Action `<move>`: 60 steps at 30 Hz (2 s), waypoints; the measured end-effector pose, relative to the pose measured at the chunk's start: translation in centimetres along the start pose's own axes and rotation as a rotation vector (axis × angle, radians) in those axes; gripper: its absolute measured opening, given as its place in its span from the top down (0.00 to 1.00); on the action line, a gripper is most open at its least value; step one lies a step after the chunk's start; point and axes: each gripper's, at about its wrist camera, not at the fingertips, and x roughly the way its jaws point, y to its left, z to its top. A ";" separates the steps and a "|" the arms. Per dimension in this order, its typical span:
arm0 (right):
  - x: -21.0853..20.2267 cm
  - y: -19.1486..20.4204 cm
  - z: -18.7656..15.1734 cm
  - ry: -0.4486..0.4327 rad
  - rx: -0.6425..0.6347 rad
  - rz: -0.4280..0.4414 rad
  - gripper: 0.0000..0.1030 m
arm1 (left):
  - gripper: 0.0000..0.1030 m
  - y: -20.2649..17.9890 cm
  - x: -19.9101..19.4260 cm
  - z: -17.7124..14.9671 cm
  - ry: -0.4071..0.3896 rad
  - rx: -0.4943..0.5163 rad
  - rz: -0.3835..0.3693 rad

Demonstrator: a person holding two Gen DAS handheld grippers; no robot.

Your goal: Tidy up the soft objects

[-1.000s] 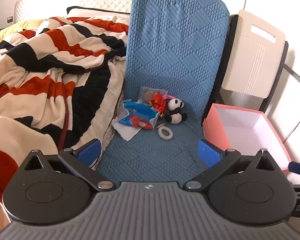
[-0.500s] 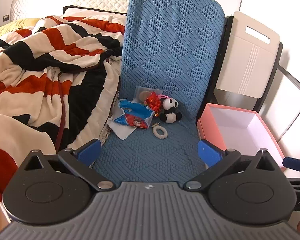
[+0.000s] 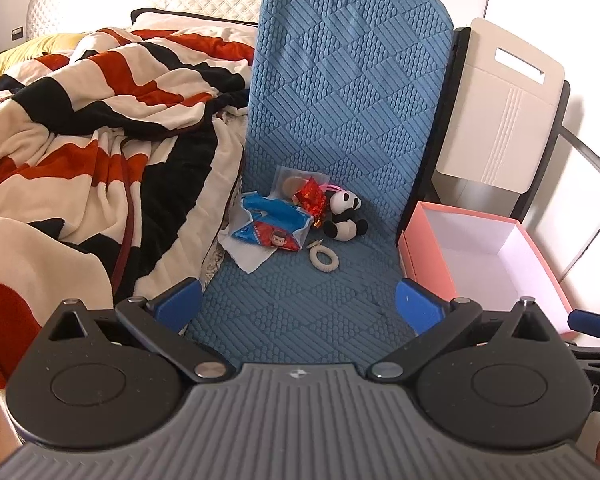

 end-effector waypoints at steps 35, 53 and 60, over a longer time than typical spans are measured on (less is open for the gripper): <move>-1.5 0.2 0.5 -0.020 0.031 0.026 0.00 | 0.00 0.1 -1.6 1.0 -0.035 -0.023 -0.022; 6.1 -1.3 -0.1 0.044 0.019 0.018 0.00 | 0.00 1.2 8.3 0.6 0.049 -0.063 -0.041; 10.3 -1.5 -0.8 0.064 0.007 0.036 0.00 | 0.00 0.2 14.1 0.7 0.057 -0.060 -0.085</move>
